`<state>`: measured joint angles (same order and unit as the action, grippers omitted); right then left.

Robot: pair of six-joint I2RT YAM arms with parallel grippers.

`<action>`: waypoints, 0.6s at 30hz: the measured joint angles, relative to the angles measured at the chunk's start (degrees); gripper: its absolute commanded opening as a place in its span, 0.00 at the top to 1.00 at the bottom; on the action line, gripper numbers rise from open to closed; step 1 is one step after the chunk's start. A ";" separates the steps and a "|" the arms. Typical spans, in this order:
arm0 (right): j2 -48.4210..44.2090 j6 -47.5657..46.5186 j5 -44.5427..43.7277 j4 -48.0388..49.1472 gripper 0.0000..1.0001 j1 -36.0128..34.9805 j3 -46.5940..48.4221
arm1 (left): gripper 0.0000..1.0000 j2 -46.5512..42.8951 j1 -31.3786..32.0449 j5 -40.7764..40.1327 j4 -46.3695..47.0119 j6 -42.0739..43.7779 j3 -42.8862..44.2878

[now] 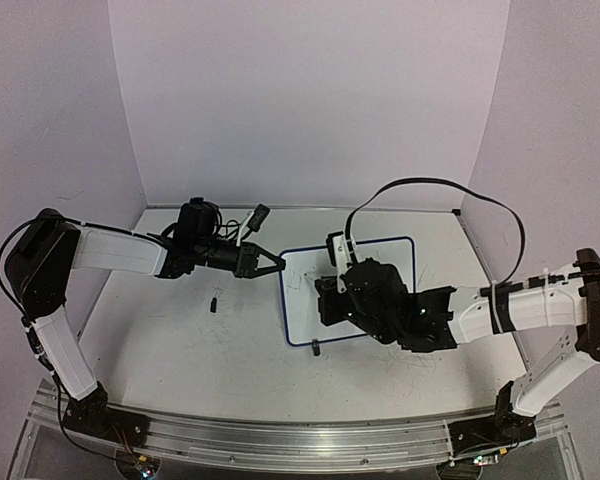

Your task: Write a sentence on the whiteboard

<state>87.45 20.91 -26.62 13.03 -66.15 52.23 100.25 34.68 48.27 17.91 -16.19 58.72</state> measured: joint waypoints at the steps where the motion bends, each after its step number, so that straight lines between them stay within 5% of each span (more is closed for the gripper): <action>1: 0.21 -0.04 -0.16 0.21 1.00 0.13 0.00 | 1.00 -0.02 0.00 0.00 0.00 0.00 0.00; 18: 2.46 -0.95 -1.62 1.30 1.00 0.50 0.08 | 1.00 -0.02 0.00 0.00 0.00 0.00 -0.02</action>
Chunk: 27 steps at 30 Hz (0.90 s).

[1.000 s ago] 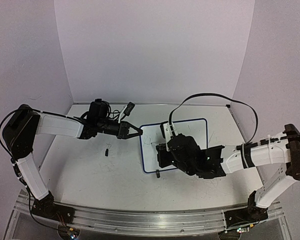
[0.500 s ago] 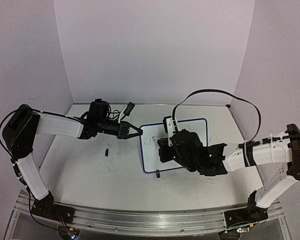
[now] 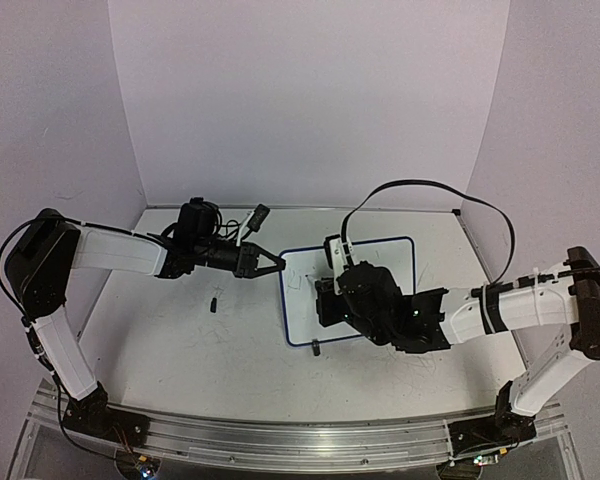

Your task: Write a sentence on the whiteboard

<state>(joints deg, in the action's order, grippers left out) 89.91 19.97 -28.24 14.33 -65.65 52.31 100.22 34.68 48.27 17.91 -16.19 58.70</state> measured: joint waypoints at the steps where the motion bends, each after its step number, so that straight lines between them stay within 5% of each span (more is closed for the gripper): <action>1: 0.03 0.02 -0.04 -0.03 1.00 0.00 0.00 | 1.00 0.00 0.00 0.00 0.00 0.00 0.00; 27: 0.42 3.71 1.05 -1.94 1.00 -1.20 -1.46 | 1.00 0.00 0.00 0.00 -0.02 0.00 -0.02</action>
<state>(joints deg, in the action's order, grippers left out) 90.32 23.68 -27.19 12.39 -66.85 50.85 100.22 34.68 48.27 17.90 -16.19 58.67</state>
